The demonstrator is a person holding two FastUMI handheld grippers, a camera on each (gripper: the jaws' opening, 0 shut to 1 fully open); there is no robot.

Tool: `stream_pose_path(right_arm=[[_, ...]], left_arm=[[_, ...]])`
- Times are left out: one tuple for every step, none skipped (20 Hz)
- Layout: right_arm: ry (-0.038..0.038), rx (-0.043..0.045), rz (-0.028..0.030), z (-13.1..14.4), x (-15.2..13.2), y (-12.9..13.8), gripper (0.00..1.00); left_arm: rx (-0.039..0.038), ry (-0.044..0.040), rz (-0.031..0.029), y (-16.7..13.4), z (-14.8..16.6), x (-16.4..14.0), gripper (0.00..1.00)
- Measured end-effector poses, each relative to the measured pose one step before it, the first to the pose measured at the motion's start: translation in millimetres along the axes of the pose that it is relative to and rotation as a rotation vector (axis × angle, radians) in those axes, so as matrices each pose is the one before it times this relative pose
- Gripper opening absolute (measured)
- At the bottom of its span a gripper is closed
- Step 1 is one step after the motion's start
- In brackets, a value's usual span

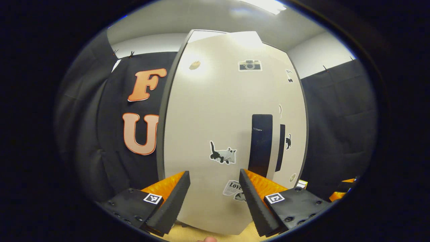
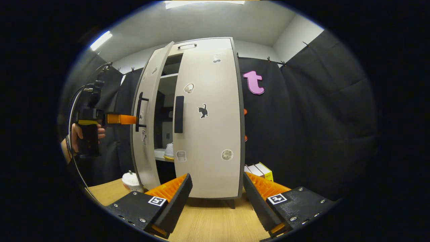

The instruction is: Grab one shoe with the right hand and put it into the shoe cabinet, grab the other shoe with the left hand and put it into the shoe cabinet; then close the right door with the right hand and the left door with the left hand.

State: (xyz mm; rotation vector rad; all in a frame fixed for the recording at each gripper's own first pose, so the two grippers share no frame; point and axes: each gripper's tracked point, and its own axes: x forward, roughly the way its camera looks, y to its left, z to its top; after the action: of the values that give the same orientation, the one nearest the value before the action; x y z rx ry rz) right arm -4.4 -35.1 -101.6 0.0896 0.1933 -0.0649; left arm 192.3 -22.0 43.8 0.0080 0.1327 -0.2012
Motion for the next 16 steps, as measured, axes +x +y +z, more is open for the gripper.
stream_pose_path(right_arm=[[0.00574, -0.00055, -0.00946, -1.75, 0.38, -4.29, 0.94], [0.00148, 0.00127, -0.00759, -1.14, 0.79, -3.64, 0.98], [-0.00173, 0.00020, -0.00629, 0.47, 1.83, -2.44, 0.94], [-0.00043, -0.00147, -0.00355, 0.10, 0.64, -1.44, 0.94], [-0.00086, -0.00272, -0.00311, 1.03, 1.14, -1.28, 0.93], [-0.00115, -0.00265, -0.00100, -0.27, 1.15, -1.41, 0.93], [-0.00145, -0.00210, -0.00092, -0.04, 0.69, -1.17, 0.93], [-0.00102, -0.00301, -0.00295, 0.10, 0.54, -1.42, 0.93], [0.00206, -0.00238, -0.00352, -0.95, -0.16, -1.95, 0.93], [0.00082, 0.00014, -0.00290, -0.89, 0.65, -1.42, 0.94], [-0.00081, 0.00207, -0.00465, 0.21, 0.05, -1.47, 0.94], [-0.00075, 0.00275, -0.00495, -0.06, -0.39, -2.21, 0.94], [0.00009, 0.00381, -0.00408, 0.19, -0.37, -0.82, 0.94], [0.00058, 0.00230, -0.00201, -0.05, -0.96, -0.67, 0.94], [0.00065, -0.00058, -0.00137, 0.16, -0.50, -1.02, 0.93], [0.00104, -0.00252, -0.00004, -0.27, -0.46, -0.66, 0.94]], left_arm=[[0.01978, -0.00160, 0.00299, -3.82, -2.23, 7.48, 0.96], [0.00709, -0.00269, -0.00089, -4.04, 0.36, 4.66, 0.93], [-0.00591, 0.00207, -0.00242, -1.76, 0.28, 3.81, 0.93], [-0.01086, 0.00411, -0.00400, -1.00, -1.65, 3.98, 0.93], [-0.01556, 0.00483, -0.00300, -1.08, -1.82, 4.87, 0.93], [-0.01384, 0.00474, -0.00092, -1.18, -2.57, 5.43, 0.93], [-0.00894, 0.00286, 0.00127, -1.03, -1.54, 4.16, 0.93], [-0.00228, -0.00042, 0.00418, -0.50, -0.16, 4.65, 0.93], [0.00402, -0.00181, 0.00519, -0.57, -0.29, 2.85, 0.95], [0.00575, -0.00159, 0.00610, -1.73, -0.57, 1.15, 0.95], [0.00193, -0.00125, 0.00255, -0.85, 0.15, 1.02, 0.95], [0.00222, -0.00565, 0.00351, 0.04, 0.86, 1.51, 0.95], [-0.00247, -0.00282, 0.00134, -0.22, 0.14, 1.76, 0.93], [-0.00704, -0.00006, -0.00023, -0.77, 0.04, 1.56, 0.93], [-0.00837, 0.00201, -0.00054, 0.11, 0.68, 0.93, 0.93], [-0.00698, 0.00653, 0.00282, -0.10, -1.04, 0.61, 0.94]])
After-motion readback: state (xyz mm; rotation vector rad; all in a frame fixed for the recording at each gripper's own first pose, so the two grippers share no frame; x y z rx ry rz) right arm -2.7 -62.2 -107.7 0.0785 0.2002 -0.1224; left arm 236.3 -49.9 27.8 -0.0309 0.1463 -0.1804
